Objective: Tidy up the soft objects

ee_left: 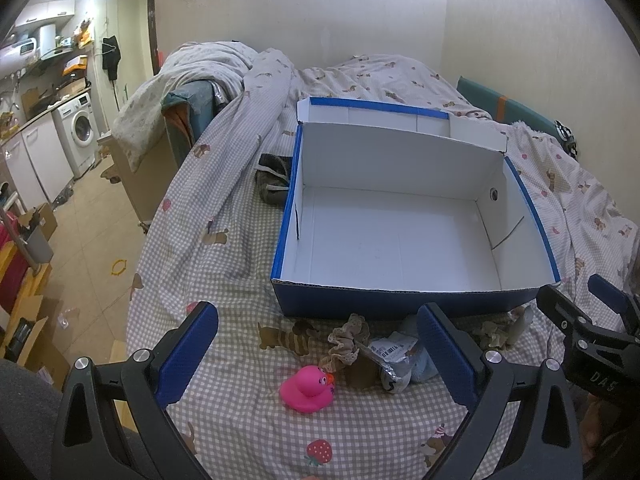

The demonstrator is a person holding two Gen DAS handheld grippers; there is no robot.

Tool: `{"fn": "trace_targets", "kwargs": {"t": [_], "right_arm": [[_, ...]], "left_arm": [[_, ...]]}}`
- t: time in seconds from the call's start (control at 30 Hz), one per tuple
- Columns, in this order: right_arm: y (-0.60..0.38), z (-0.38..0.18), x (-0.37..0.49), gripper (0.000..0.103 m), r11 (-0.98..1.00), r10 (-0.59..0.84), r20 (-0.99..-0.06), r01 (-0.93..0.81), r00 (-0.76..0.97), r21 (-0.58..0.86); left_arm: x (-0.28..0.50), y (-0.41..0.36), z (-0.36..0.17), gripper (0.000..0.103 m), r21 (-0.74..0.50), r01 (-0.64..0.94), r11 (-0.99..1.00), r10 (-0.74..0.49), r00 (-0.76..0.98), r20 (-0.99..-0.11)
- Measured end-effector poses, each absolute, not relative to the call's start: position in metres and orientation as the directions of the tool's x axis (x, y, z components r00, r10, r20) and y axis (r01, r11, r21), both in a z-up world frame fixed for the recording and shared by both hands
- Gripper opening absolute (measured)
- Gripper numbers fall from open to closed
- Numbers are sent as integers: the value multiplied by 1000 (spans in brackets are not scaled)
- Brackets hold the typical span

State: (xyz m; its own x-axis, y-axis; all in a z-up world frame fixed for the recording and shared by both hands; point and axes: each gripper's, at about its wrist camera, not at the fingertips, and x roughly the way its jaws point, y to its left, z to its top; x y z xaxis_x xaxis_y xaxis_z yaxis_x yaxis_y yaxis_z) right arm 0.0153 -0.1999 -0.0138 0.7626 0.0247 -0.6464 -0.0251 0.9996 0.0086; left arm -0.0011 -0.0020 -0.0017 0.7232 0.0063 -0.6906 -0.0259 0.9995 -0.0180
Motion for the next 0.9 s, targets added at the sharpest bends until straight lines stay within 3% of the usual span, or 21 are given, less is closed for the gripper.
{"fn": "trace_targets", "kwargs": {"t": [0.9], "right_arm": [[-200, -13, 15, 103, 1000, 23, -645, -24, 764, 7]], "left_arm": [[-1, 0, -1, 99, -22, -24, 999, 3, 724, -690]]}}
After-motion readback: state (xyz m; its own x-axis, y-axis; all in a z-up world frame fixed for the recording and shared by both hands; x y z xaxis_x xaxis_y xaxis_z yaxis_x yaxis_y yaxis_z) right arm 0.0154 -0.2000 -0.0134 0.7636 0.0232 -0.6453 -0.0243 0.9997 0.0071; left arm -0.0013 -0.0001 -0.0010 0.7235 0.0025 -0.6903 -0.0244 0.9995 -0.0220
